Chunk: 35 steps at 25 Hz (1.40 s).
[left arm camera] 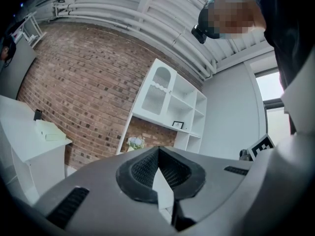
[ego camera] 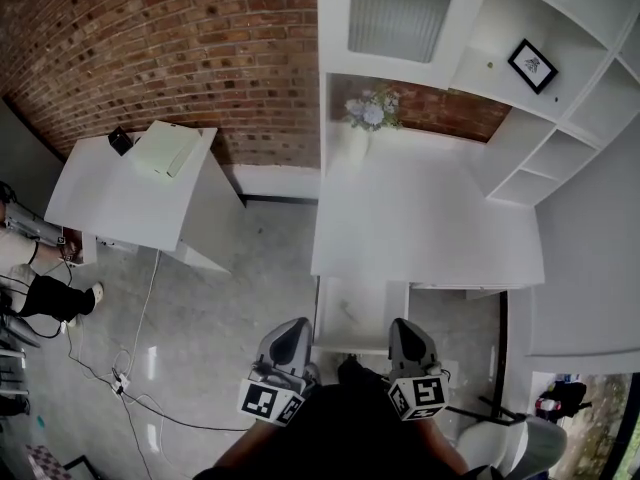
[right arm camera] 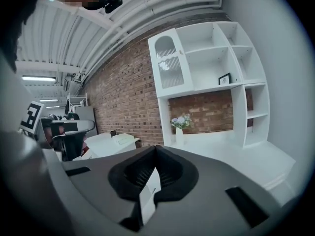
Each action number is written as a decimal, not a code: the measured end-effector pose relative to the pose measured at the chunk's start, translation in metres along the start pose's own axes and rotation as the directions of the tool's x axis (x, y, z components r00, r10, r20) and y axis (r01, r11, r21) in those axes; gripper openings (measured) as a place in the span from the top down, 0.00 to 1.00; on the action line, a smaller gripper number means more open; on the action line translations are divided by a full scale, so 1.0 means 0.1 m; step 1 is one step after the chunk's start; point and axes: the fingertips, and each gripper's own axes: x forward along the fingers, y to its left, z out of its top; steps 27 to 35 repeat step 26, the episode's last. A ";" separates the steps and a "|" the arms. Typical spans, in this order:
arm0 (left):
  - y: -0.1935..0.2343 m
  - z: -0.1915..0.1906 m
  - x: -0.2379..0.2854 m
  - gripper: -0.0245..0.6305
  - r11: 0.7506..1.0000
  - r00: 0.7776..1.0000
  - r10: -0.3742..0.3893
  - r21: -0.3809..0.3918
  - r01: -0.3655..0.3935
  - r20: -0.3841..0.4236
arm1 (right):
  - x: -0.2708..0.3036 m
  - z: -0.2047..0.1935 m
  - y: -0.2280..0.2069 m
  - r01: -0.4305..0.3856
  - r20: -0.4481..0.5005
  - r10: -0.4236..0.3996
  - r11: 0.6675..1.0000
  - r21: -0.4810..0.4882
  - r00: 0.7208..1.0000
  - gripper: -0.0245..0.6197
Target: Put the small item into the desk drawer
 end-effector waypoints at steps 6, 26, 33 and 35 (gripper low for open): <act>-0.08 -0.03 0.04 0.93 1.000 1.000 -0.011 0.000 0.011 -0.002 | 0.01 0.00 0.03 -0.015 -0.007 0.015 1.000 -0.005 1.000 0.94; -0.13 -0.03 0.06 0.93 1.000 1.000 -0.005 0.003 0.005 -0.002 | -0.04 -0.06 -0.02 -0.023 -0.025 0.022 1.000 -0.014 0.999 0.94; -0.13 -0.03 0.06 0.93 1.000 1.000 -0.005 0.003 0.005 -0.002 | -0.04 -0.06 -0.02 -0.023 -0.025 0.022 1.000 -0.014 0.999 0.94; -0.13 -0.03 0.06 0.93 1.000 1.000 -0.005 0.003 0.005 -0.002 | -0.04 -0.06 -0.02 -0.023 -0.025 0.022 1.000 -0.014 0.999 0.94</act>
